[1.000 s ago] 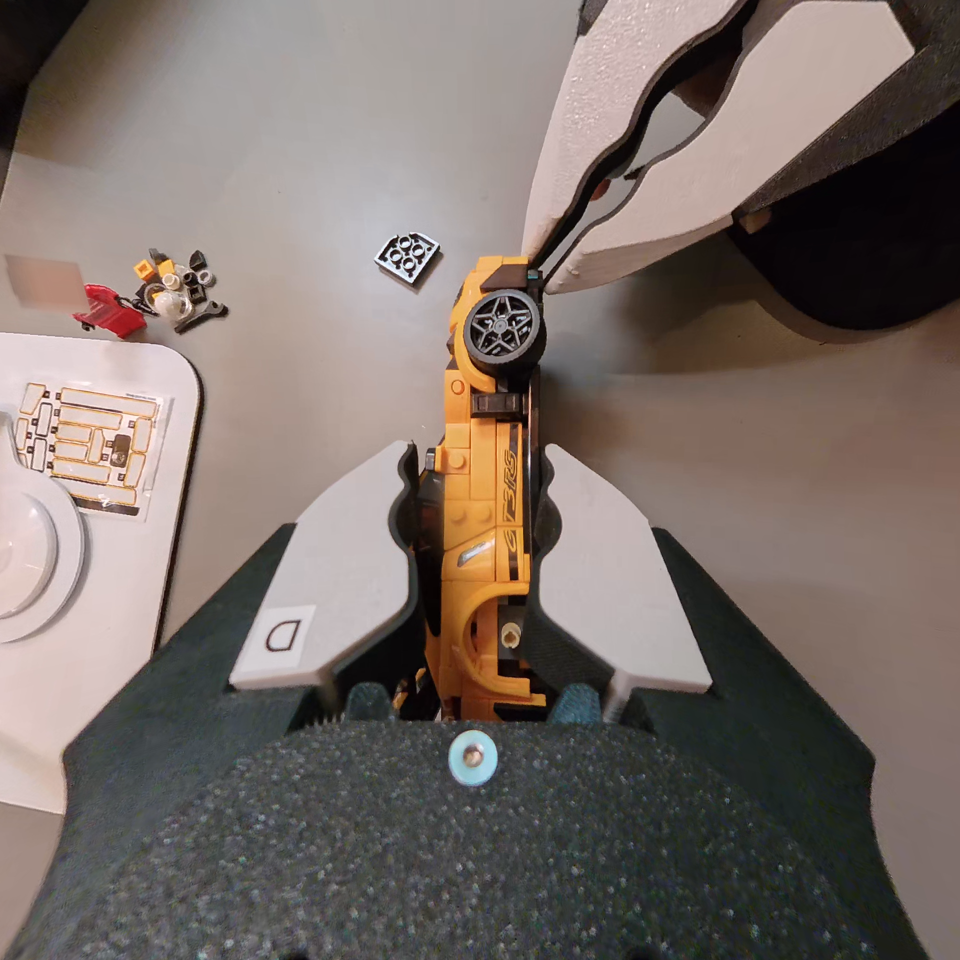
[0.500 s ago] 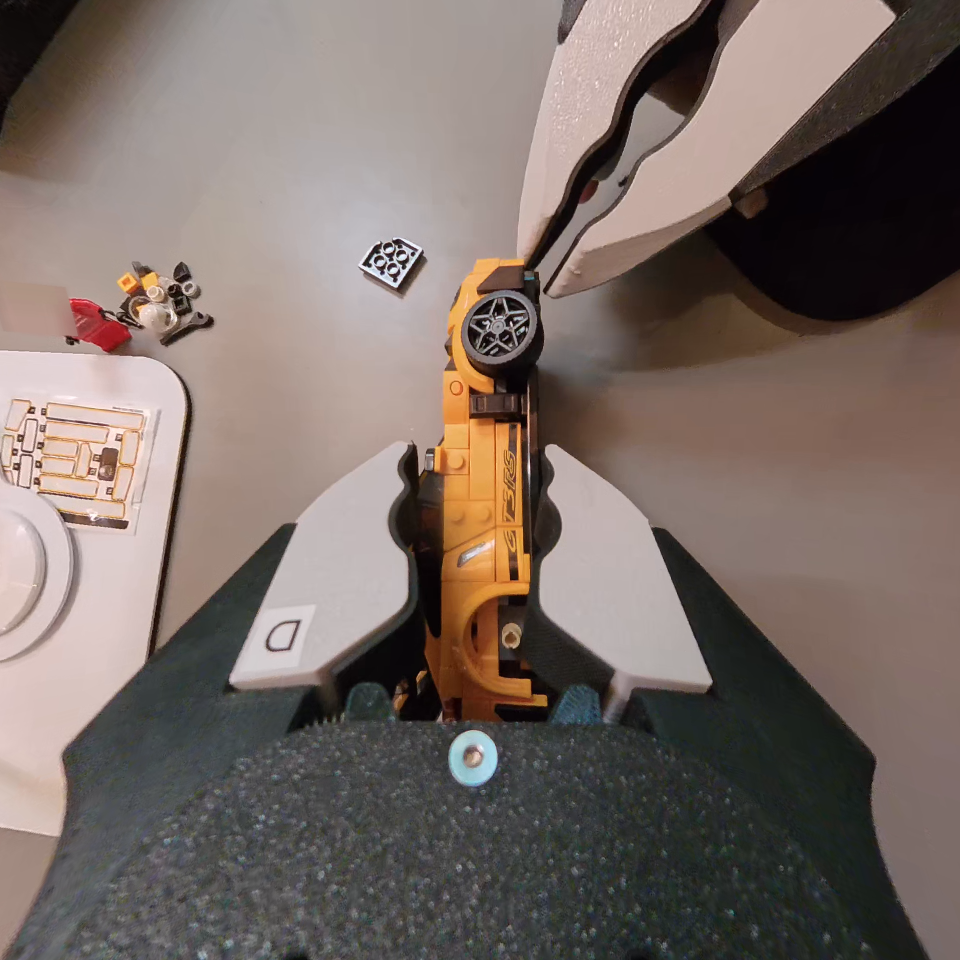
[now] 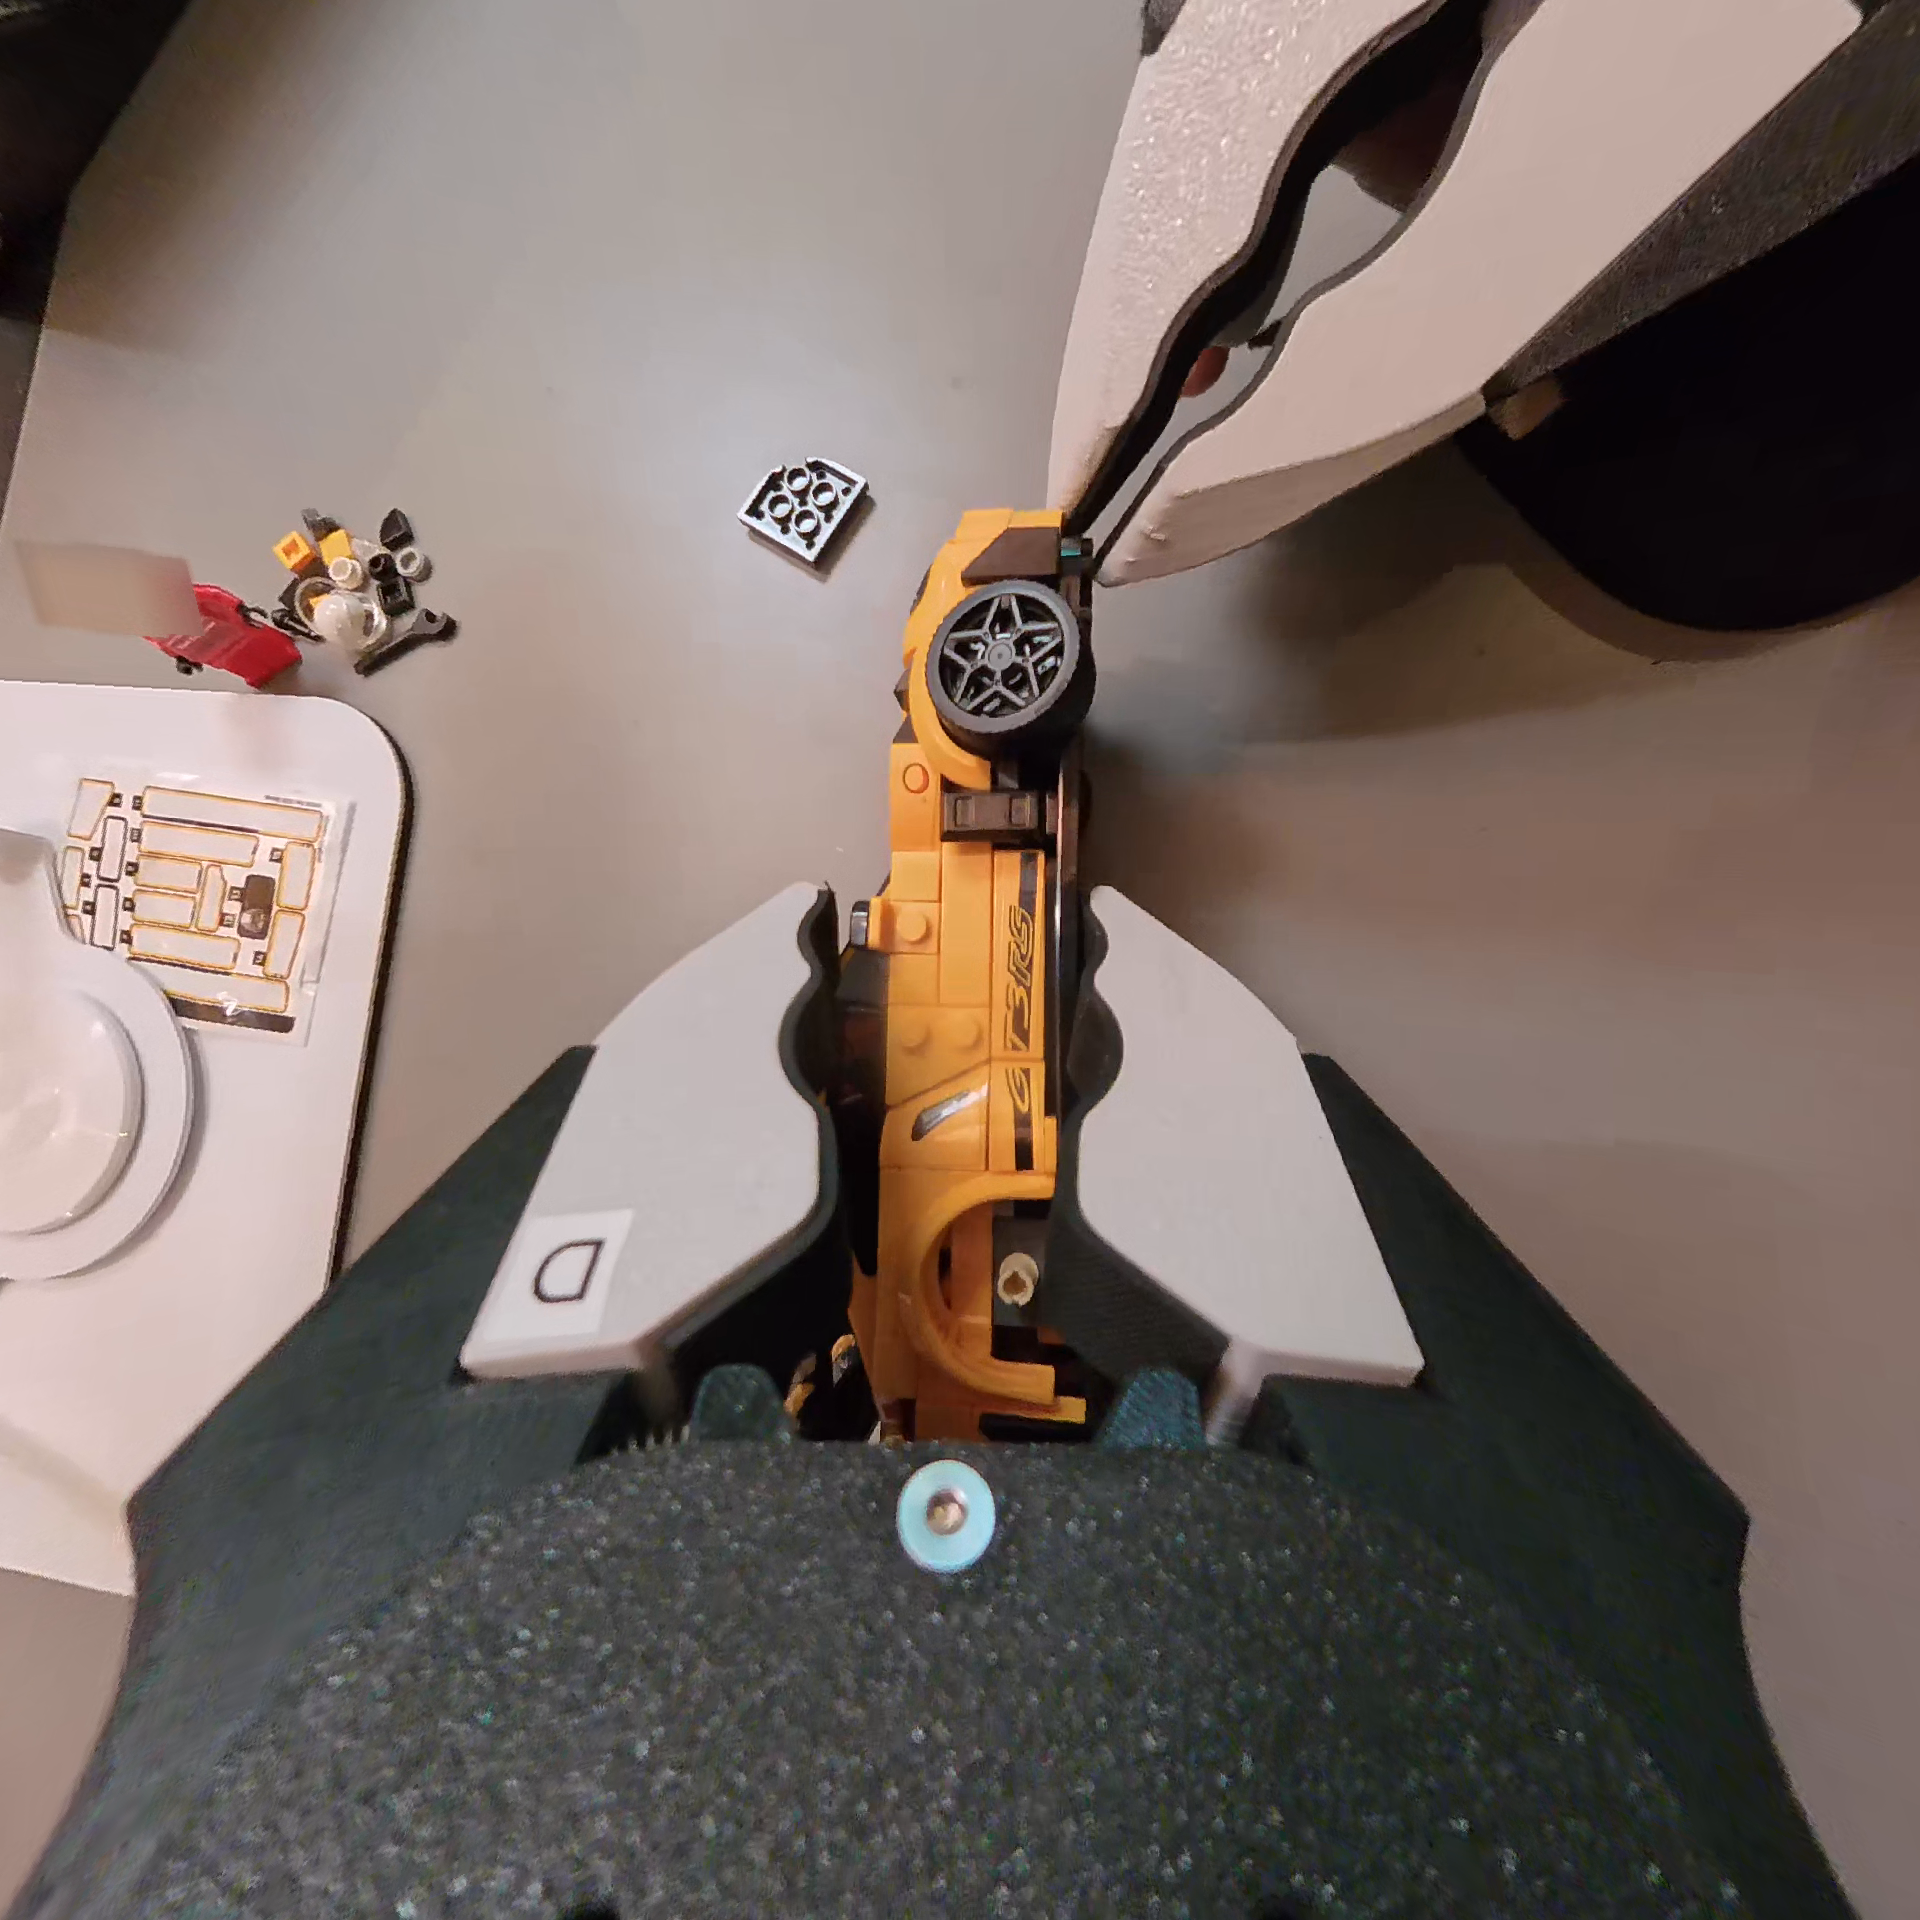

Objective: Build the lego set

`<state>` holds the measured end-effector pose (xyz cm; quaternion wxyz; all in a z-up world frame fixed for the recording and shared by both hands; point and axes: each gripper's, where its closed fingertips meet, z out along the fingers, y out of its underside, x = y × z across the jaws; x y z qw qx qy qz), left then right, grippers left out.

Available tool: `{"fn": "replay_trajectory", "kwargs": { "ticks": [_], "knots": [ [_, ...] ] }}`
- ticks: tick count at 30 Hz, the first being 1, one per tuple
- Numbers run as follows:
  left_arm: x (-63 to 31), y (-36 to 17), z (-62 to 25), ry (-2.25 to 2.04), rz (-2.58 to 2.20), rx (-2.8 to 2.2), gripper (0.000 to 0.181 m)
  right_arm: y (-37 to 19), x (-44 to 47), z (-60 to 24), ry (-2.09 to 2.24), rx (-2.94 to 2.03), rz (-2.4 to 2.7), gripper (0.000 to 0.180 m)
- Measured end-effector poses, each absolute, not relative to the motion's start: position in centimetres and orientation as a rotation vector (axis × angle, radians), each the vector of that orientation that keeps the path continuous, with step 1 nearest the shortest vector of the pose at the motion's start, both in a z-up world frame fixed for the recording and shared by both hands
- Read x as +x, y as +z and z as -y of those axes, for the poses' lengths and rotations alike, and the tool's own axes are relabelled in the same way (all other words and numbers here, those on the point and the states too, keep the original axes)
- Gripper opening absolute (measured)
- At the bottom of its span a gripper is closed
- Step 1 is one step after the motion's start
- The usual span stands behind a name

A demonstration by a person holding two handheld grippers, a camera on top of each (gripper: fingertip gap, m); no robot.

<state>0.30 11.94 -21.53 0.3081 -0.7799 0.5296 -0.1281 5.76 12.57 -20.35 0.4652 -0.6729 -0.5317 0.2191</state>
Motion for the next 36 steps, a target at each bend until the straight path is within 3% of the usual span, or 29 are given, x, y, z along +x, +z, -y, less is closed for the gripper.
{"fn": "replay_trajectory", "kwargs": {
  "ticks": [10, 15, 20, 36],
  "knots": [
    [0.1, -21.5, -11.9, -0.33, -1.433, -2.043, 0.042, -20.5, 5.3, -11.3, 0.38, -1.514, 1.411, 0.0],
    [0.0, -21.5, -11.8, -0.333, -1.443, -2.027, 0.042, -18.9, 5.5, -11.2, 0.498, -1.479, 1.341, 0.0],
    [0.1, -21.5, -11.8, -0.352, -1.446, -2.038, 0.042, -18.5, 5.0, -11.0, 0.483, -1.41, 1.373, 0.012],
    [0.1, -21.5, -11.7, -0.358, -1.441, -2.04, 0.042, -17.9, 2.9, -10.7, 0.259, -1.284, 1.79, 0.011]
  ]
}}
